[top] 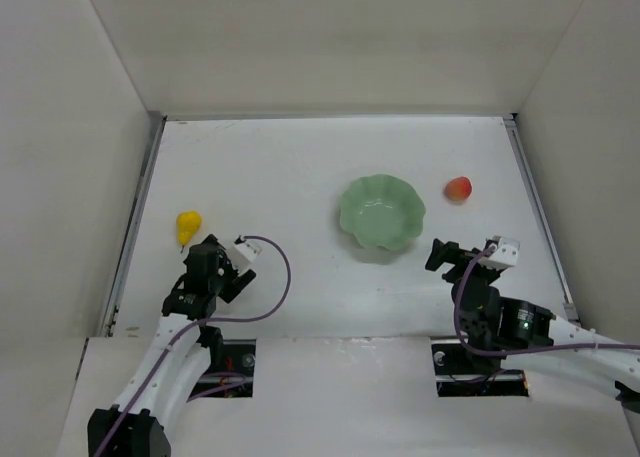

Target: Place and organize the fake fruits in the fruit bowl

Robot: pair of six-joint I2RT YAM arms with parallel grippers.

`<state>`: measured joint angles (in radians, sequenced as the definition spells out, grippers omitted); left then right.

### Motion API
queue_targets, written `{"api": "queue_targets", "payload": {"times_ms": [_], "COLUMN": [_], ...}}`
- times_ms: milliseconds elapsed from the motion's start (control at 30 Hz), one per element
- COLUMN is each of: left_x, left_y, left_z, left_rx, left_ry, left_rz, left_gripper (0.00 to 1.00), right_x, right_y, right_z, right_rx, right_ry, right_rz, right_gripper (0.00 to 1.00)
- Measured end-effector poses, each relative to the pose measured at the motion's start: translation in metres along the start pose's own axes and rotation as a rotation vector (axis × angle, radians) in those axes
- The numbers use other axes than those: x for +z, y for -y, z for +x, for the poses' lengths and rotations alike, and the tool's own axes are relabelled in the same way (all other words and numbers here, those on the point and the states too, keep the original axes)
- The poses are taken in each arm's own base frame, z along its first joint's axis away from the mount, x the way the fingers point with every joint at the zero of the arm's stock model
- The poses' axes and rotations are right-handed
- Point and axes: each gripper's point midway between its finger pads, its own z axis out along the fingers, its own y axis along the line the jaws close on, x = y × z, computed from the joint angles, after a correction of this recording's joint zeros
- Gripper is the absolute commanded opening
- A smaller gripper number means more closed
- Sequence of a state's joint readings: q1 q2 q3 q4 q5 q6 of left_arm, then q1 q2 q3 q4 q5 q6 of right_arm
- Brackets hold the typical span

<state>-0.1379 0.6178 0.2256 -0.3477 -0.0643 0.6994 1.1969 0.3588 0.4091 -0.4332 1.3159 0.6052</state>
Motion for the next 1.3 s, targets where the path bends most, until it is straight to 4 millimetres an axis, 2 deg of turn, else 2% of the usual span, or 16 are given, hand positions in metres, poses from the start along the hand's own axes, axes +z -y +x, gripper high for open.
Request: {"api": "queue_targets", "payload": {"times_ms": [267, 367, 400, 467, 533, 600, 633, 700, 767, 800, 867, 933, 1000, 1133, 1300], "left_x": [-0.002, -0.010, -0.015, -0.030, -0.046, -0.059, -0.064, -0.062, -0.048, -0.037, -0.012, 0.006, 0.016, 0.022, 0.039], "left_y": [0.002, -0.008, -0.020, -0.056, -0.101, -0.153, -0.178, -0.218, -0.246, -0.252, -0.249, -0.228, -0.207, -0.177, -0.166], "left_z": [-0.005, -0.027, -0.042, -0.079, -0.113, -0.139, -0.145, -0.142, -0.123, -0.110, -0.076, -0.041, -0.020, -0.010, -0.007], "left_rx": [0.007, -0.003, -0.019, -0.075, -0.153, -0.256, -0.312, -0.423, -0.537, -0.584, -0.683, -0.770, -0.825, -0.852, -0.858], "left_ry": [-0.001, 0.027, 0.054, 0.123, 0.184, 0.220, 0.223, 0.197, 0.134, 0.097, 0.006, -0.096, -0.164, -0.201, -0.207], "left_rz": [0.017, 0.019, -0.002, -0.078, -0.170, -0.262, -0.304, -0.344, -0.328, -0.300, -0.216, -0.116, -0.035, 0.065, 0.115], "left_gripper": [1.00, 1.00, 1.00, 1.00, 1.00, 1.00, 1.00, 1.00, 1.00, 1.00, 1.00, 1.00, 1.00, 1.00, 1.00], "right_x": [0.000, 0.000, 0.000, 0.000, 0.000, 0.000, 0.000, 0.000, 0.000, 0.000, 0.000, 0.000, 0.000, 0.000, 0.000], "right_y": [0.000, 0.000, 0.000, 0.000, 0.000, 0.000, 0.000, -0.001, -0.001, -0.001, -0.001, -0.002, -0.002, -0.002, -0.003], "right_z": [0.000, 0.000, 0.000, 0.000, 0.000, 0.000, 0.000, 0.001, 0.001, 0.001, 0.002, 0.002, 0.002, 0.003, 0.004], "right_rx": [0.000, 0.000, 0.000, 0.000, 0.000, 0.000, -0.001, -0.003, -0.004, -0.004, -0.006, -0.009, -0.010, -0.016, -0.018], "right_ry": [0.000, 0.000, 0.000, 0.000, 0.000, -0.001, -0.001, -0.003, -0.004, -0.005, -0.006, -0.006, -0.007, -0.008, -0.011], "right_rz": [0.000, 0.000, 0.000, 0.000, 0.000, -0.001, 0.000, -0.002, -0.004, -0.005, -0.005, -0.005, -0.005, -0.004, -0.006], "right_gripper": [1.00, 1.00, 1.00, 1.00, 1.00, 1.00, 1.00, 1.00, 1.00, 1.00, 1.00, 1.00, 1.00, 1.00, 1.00]}}
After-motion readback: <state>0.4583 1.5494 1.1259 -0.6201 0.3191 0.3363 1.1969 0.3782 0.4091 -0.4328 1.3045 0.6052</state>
